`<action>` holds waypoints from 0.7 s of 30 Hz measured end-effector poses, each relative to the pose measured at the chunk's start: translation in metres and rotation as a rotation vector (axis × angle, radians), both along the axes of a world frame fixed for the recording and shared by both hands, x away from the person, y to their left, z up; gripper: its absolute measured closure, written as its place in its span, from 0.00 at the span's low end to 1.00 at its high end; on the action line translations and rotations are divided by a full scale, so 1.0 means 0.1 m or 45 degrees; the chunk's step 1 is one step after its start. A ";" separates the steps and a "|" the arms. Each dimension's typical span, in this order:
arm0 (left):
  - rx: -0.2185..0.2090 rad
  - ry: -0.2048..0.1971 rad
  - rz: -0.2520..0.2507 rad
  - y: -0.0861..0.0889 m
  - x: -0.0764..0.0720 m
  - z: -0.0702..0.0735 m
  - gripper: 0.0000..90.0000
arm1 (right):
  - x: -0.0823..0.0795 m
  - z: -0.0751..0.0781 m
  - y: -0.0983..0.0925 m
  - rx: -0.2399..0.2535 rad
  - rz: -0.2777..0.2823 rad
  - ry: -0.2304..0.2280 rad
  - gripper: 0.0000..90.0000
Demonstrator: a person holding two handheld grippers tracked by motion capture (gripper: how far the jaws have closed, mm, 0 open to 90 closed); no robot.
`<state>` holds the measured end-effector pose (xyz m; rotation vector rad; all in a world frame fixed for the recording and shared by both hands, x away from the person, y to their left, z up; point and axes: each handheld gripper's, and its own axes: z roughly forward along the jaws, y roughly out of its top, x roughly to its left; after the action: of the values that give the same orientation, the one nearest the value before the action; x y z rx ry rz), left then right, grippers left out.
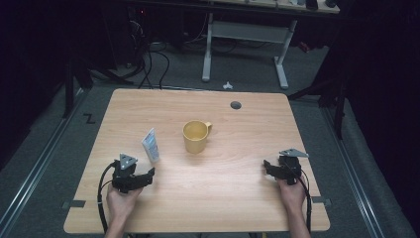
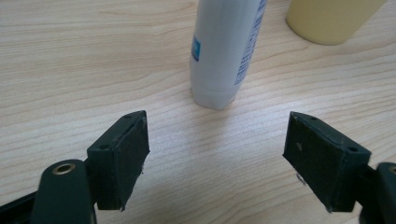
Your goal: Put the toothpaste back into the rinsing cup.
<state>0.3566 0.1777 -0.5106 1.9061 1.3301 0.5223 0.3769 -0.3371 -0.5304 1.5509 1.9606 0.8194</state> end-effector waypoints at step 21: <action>-0.002 -0.059 -0.024 -0.12 0.17 0.17 0.36 | 0.00 0.00 0.00 0.001 0.000 0.000 0.32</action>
<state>0.3738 0.1661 -0.4934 1.8927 1.2811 0.5528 0.3768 -0.3371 -0.5304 1.5514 1.9605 0.8200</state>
